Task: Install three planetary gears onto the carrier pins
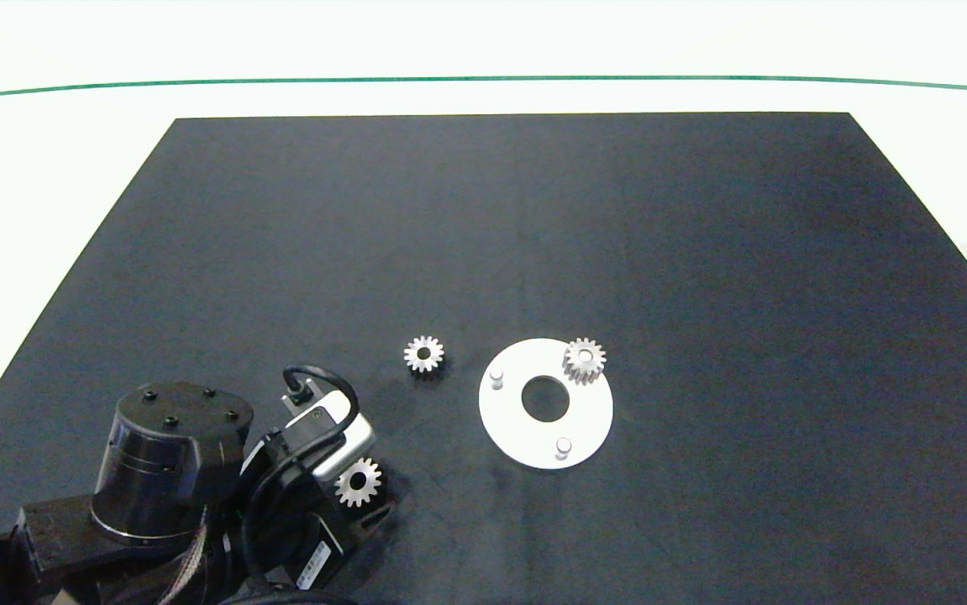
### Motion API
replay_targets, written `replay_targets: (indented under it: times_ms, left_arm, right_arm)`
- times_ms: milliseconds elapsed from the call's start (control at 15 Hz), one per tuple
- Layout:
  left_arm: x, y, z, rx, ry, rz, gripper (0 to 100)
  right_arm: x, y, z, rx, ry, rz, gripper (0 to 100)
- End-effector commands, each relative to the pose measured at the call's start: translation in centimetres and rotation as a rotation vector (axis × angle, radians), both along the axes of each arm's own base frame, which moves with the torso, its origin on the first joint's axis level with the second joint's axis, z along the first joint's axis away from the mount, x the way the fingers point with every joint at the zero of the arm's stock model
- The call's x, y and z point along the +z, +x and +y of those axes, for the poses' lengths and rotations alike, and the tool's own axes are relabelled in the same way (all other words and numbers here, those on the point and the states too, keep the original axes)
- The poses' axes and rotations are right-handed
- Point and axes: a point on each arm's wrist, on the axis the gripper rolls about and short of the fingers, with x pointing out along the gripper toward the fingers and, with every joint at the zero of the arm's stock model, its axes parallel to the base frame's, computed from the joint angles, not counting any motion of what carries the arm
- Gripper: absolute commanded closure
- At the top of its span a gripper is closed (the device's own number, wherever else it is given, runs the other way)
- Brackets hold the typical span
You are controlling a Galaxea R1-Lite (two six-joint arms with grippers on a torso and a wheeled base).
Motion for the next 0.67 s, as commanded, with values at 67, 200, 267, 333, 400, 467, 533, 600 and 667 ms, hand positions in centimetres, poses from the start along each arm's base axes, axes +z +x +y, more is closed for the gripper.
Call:
replay_targets:
  times_ms: [67, 200, 267, 333, 400, 467, 533, 600, 667]
  left_arm:
    - [-0.29, 0.02, 0.03, 0.001, 0.009, 0.007, 39]
    - [-0.26, 0.03, 0.07, 0.002, 0.009, 0.005, 42]
    - [-0.31, 0.03, 0.06, 0.003, 0.010, 0.008, 45]
    - [-0.48, 0.08, 0.03, 0.002, 0.016, 0.014, 46]
    - [-0.83, 0.02, 0.04, 0.001, 0.025, 0.024, 48]
    - [-0.96, -0.02, 0.07, 0.002, 0.026, 0.029, 51]
    - [-1.03, 0.01, 0.05, 0.002, 0.028, 0.031, 52]
    - [-1.12, 0.05, 0.01, 0.002, 0.031, 0.035, 54]
    - [-1.10, 0.07, 0.00, 0.002, 0.029, 0.032, 57]
  right_arm:
    - [-0.03, 0.00, 0.00, 0.002, -0.001, 0.007, 0]
    - [-0.08, -0.06, 0.01, 0.002, -0.002, 0.004, 0]
    - [-0.15, -0.15, 0.02, 0.002, -0.002, 0.000, 0]
    - [-0.15, -0.15, 0.02, 0.002, -0.002, 0.000, 0]
    - [-0.15, -0.15, 0.02, 0.002, -0.002, 0.000, 0]
    - [-0.15, -0.15, 0.02, 0.002, -0.002, 0.000, 0]
    - [-0.15, -0.15, 0.02, 0.002, -0.002, 0.000, 0]
    - [-0.15, -0.15, 0.02, 0.002, -0.002, 0.000, 0]
    - [-0.15, -0.15, 0.02, 0.002, -0.002, 0.000, 0]
